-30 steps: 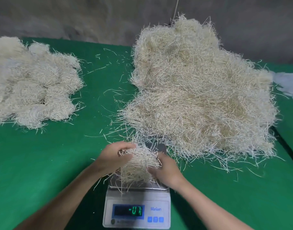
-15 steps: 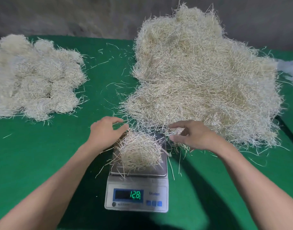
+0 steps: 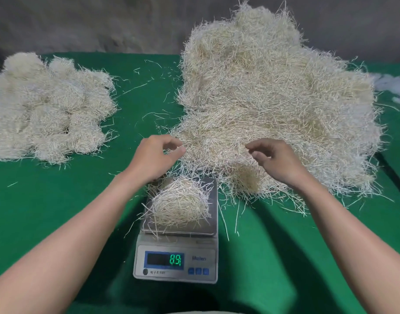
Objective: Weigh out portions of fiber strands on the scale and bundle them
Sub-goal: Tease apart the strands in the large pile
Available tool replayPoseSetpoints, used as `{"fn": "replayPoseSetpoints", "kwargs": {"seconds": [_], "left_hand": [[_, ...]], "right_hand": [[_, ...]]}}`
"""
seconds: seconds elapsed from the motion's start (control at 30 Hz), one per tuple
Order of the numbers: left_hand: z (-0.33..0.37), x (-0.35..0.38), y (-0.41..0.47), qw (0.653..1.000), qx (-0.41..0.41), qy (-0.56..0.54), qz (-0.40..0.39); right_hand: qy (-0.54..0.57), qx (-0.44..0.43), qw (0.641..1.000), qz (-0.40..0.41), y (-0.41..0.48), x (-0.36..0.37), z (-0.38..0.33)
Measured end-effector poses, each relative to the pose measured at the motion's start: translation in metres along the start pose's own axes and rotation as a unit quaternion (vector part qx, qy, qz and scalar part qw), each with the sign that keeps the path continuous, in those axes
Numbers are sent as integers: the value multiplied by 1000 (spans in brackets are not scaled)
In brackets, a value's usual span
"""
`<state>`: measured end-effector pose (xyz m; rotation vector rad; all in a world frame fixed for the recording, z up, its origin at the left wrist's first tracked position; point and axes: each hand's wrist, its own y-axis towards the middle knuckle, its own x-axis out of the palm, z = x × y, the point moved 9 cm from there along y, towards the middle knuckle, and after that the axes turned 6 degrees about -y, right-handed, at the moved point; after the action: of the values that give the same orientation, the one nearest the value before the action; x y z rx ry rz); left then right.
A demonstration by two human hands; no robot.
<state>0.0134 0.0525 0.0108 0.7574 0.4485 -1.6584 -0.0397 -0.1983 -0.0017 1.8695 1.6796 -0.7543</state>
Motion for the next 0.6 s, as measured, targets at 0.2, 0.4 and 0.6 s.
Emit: {"fn": "replayPoseSetpoints", "kwargs": {"seconds": [0.2,0.4,0.6], "left_hand": [[29,15,11,1000,16,5,-15],[62,34,23,999,38,9,-20],[98,64,40,998,63,16,-27]], "right_hand": [[24,-25,999,4,7,-13,14],[-49,-52,997,22,13,-46,33],[-246,30,966,71,36,-107,89]]}}
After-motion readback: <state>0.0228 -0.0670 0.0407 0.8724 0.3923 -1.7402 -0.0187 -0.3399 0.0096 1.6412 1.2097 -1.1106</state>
